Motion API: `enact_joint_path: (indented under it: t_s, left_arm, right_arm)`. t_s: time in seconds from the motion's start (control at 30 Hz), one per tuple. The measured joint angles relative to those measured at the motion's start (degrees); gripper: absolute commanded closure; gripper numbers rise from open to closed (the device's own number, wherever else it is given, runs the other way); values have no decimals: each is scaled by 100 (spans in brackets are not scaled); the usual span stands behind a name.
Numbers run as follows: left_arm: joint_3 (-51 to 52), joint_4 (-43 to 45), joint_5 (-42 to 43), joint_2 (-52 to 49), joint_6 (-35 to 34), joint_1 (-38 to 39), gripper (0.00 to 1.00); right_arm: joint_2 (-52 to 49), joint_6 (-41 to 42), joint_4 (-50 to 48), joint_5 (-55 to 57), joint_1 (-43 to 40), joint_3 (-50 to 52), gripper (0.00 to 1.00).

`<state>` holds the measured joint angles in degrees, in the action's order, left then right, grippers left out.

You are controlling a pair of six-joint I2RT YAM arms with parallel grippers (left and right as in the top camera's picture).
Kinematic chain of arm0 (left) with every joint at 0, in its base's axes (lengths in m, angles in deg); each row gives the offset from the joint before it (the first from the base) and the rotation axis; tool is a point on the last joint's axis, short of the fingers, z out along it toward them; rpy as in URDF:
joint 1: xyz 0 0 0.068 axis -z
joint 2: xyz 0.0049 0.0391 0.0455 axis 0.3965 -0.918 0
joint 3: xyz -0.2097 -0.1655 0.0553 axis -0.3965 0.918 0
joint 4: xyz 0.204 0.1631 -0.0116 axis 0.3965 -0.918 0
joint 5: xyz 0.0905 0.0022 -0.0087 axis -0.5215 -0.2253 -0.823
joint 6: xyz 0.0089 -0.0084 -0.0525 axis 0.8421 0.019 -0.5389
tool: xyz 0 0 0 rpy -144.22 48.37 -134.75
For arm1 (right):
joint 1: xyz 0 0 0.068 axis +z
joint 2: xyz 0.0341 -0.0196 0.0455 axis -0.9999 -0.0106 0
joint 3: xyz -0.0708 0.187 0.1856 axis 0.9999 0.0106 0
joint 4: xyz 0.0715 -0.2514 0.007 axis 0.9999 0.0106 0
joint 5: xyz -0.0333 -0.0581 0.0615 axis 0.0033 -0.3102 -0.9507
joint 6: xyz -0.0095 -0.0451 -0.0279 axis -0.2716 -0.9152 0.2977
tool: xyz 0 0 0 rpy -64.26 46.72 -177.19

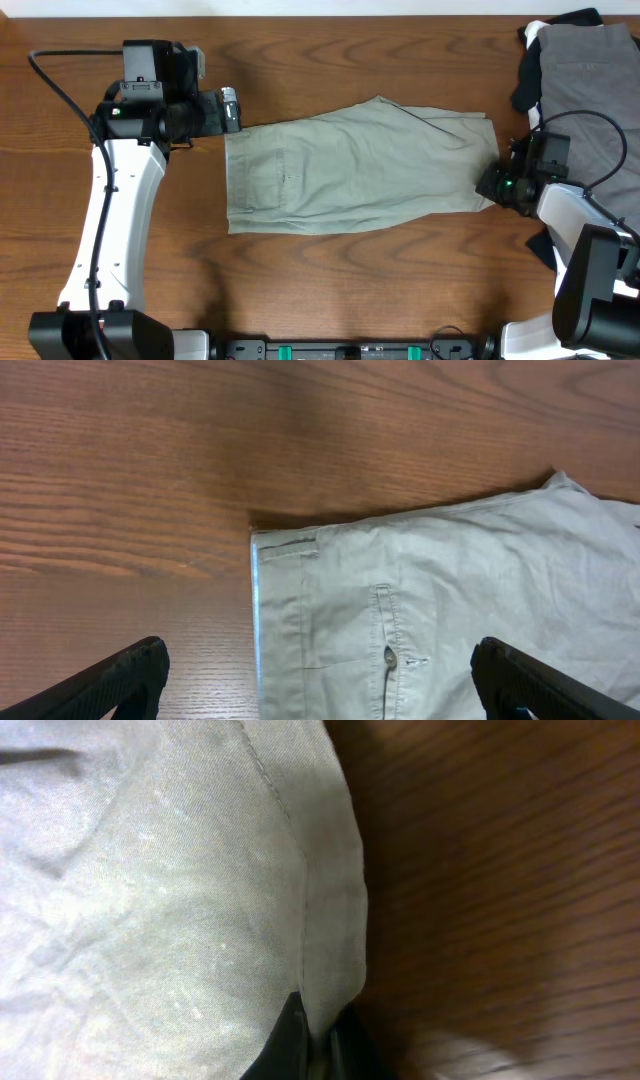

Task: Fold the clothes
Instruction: 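Grasp right end of trousers with right gripper, then fold trousers' right end leftward over the middle with right gripper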

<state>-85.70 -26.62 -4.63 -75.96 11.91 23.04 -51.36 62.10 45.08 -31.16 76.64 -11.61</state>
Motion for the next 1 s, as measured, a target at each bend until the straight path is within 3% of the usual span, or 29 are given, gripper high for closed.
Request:
enact_joint_path:
  t_s: [0.17,0.5,1.0]
  left_arm:
    - [0,2,0,0,0,0,2]
    - [0,0,0,0,0,0,2]
    - [0,0,0,0,0,0,2]
  right_arm:
    - [225,4,640,-297,-28,-66,99]
    - [1777,109,1965,-168,-96,-601,99]
    - [828,146,1631,603,245,-603,99]
